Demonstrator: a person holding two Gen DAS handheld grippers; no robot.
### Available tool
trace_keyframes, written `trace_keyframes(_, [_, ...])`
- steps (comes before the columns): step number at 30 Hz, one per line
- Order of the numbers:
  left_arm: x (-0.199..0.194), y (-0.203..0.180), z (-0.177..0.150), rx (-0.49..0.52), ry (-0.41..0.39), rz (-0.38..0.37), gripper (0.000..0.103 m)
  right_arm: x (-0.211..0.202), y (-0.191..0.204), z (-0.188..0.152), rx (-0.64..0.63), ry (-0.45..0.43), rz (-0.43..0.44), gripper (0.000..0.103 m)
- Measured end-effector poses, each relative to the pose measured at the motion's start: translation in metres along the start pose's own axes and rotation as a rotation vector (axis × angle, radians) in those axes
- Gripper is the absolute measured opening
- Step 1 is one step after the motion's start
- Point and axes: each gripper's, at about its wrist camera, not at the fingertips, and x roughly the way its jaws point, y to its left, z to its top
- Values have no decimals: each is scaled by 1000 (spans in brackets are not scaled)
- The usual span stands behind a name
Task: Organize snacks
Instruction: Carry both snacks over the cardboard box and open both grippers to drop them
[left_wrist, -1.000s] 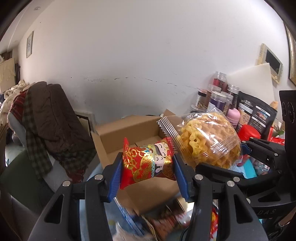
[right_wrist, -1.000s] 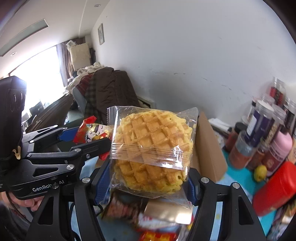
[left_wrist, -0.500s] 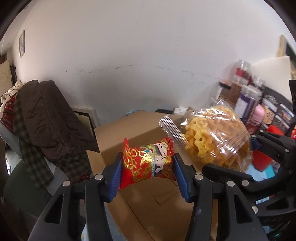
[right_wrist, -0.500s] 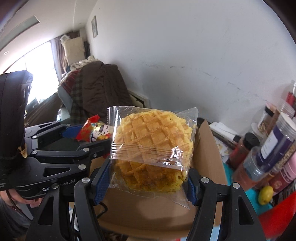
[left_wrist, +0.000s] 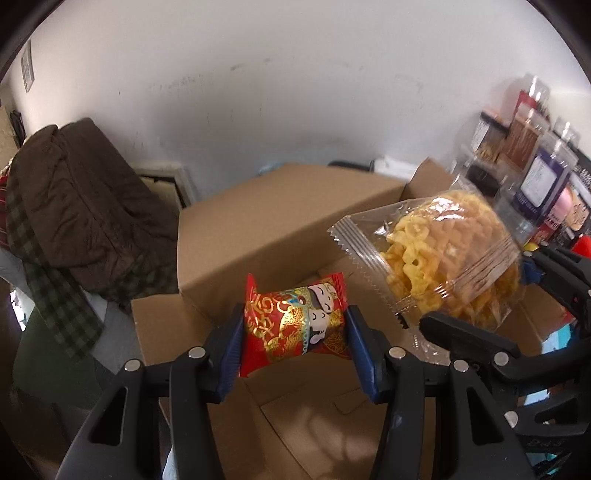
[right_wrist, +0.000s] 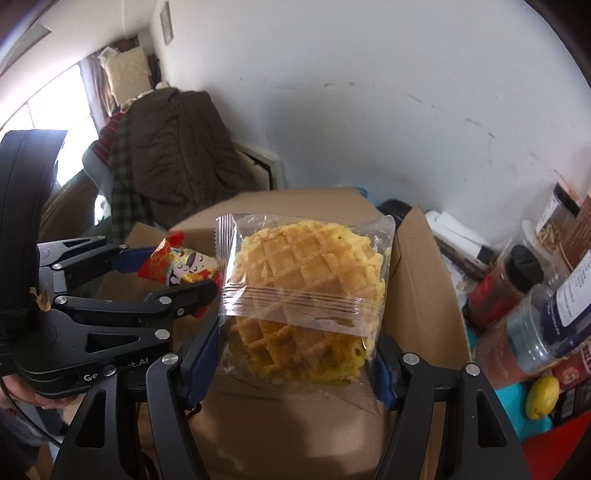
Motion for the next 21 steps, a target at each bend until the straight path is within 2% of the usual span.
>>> trace_keyframes(4, [16,-3,0,9,82,16,53,7,1,-2,-6,37,-26,71])
trace_keyframes(6, [20,-3,-2,7,102,25,54,7,0,-5,-4,47,-45,76])
trace_keyframes(7, [20,-3,-2,8,100,35,54,7,0,-6,-3,49,-57,79])
trace_keyframes(10, [15,-5,-3,13,85,75,55,4,-1,-9,1,59,-63,79])
trace_keyframes(13, [5,-8,-3,22,66,96,67,-3,-3,-11,8,55,-64,79])
trace_keyframes(14, [-1,-9,-2,25,52,99,68,-7,-4,-10,7,47,-65,79])
trace_keyframes(21, [-46,-15,3,19,-31,82,68,-48,0,-6,13,-29,-85,81])
